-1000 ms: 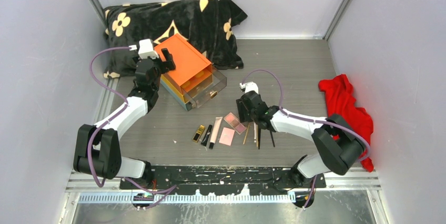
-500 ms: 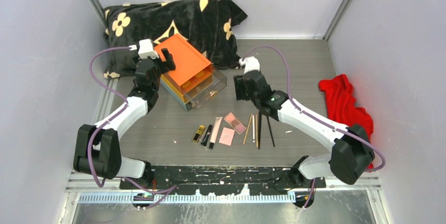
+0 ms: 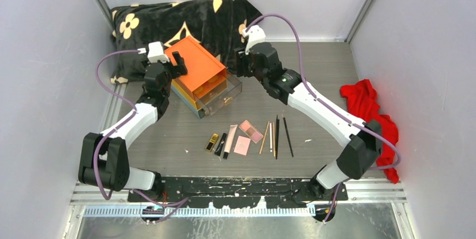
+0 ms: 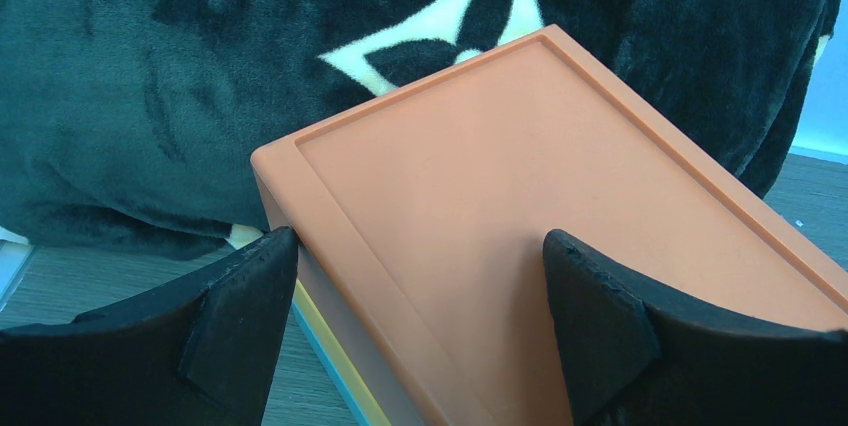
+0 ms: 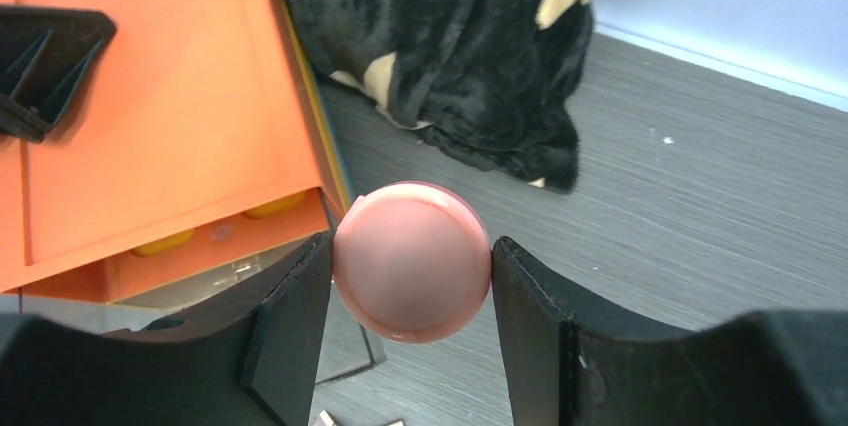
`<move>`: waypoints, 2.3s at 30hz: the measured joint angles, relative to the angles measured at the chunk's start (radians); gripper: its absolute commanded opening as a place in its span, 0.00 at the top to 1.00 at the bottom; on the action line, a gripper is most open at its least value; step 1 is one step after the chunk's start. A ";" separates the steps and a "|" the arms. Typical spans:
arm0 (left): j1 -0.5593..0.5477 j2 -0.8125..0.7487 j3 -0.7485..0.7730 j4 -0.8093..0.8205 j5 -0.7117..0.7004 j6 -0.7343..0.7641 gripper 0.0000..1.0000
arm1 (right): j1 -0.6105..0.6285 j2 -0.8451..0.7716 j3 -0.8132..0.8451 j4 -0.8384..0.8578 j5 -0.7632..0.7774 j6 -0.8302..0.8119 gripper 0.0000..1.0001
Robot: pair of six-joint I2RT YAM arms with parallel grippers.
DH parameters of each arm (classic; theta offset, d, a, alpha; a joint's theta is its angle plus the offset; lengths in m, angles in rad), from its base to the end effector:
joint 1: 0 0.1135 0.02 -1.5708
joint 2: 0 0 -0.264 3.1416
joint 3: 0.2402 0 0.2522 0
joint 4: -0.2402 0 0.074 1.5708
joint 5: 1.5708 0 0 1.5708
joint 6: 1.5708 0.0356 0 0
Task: Organize the makeup
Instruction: Place the makeup in the drawer.
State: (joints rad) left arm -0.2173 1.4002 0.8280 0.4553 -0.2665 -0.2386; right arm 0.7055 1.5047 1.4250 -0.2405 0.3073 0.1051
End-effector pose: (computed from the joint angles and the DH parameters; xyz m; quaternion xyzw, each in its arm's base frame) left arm 0.3157 -0.0601 0.2788 -0.0962 0.7396 -0.0522 0.6641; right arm 0.2765 0.2213 0.3833 -0.1514 0.7919 0.1140 0.5805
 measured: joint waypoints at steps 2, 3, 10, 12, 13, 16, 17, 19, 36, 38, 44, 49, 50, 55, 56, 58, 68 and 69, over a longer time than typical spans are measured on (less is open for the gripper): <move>0.000 0.000 0.000 0.000 0.000 0.000 0.12 | 0.001 0.035 0.019 -0.005 -0.040 0.000 0.63; 0.000 0.000 0.000 0.000 0.000 0.000 0.12 | 0.002 0.050 0.022 -0.008 -0.062 0.000 0.62; 0.000 0.000 0.000 0.000 0.000 0.000 0.12 | 0.040 0.113 0.023 -0.032 -0.154 0.002 0.63; 0.000 0.000 0.000 0.000 0.000 0.000 0.12 | 0.058 0.118 0.023 -0.033 -0.171 0.002 0.63; 0.000 0.000 0.000 0.000 0.000 0.000 0.12 | 0.066 0.119 0.023 -0.033 -0.178 0.002 0.63; 0.000 0.000 0.000 0.000 0.000 0.000 0.12 | 0.087 0.118 0.023 -0.030 -0.191 0.003 0.62; 0.000 0.000 0.000 0.000 0.000 0.000 0.12 | 0.092 0.118 0.023 -0.030 -0.196 0.004 0.61; 0.000 0.000 0.000 0.000 0.000 0.000 0.12 | 0.100 0.119 0.023 -0.030 -0.203 0.006 0.57; 0.000 -0.005 0.000 0.000 0.002 0.000 0.12 | 0.106 0.202 0.024 -0.010 -0.222 -0.006 0.32; 0.000 -0.005 0.000 0.000 0.002 0.000 0.12 | 0.107 0.202 0.024 -0.009 -0.219 -0.011 0.25; 0.000 -0.005 0.000 0.000 0.002 0.000 0.12 | 0.107 0.202 0.024 -0.009 -0.212 -0.038 0.24; 0.002 -0.006 0.000 0.000 0.002 0.001 0.15 | 0.110 0.176 -0.002 0.002 -0.195 -0.056 0.25; 0.002 -0.006 0.000 0.000 0.002 0.001 0.15 | 0.111 0.154 -0.021 0.008 -0.187 -0.060 0.25; 0.002 -0.006 0.000 -0.001 0.002 0.001 0.15 | 0.112 -0.012 -0.123 0.031 -0.115 -0.097 0.22; 0.002 -0.006 0.000 -0.001 0.001 0.001 0.15 | 0.112 -0.056 -0.146 0.044 -0.097 -0.107 0.21; 0.003 -0.006 0.000 -0.001 0.002 0.001 0.15 | 0.112 -0.146 -0.192 0.068 -0.065 -0.130 0.20; 0.003 -0.006 0.000 -0.001 0.002 0.001 0.15 | 0.112 -0.336 -0.391 0.034 -0.008 -0.127 0.23; 0.003 -0.006 0.000 -0.002 0.002 0.001 0.15 | 0.112 -0.339 -0.431 0.019 -0.014 -0.114 0.24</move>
State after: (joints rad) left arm -0.2146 1.3945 0.8276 0.4538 -0.2646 -0.2375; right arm 0.8173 1.1656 0.9939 -0.2214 0.2935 -0.0090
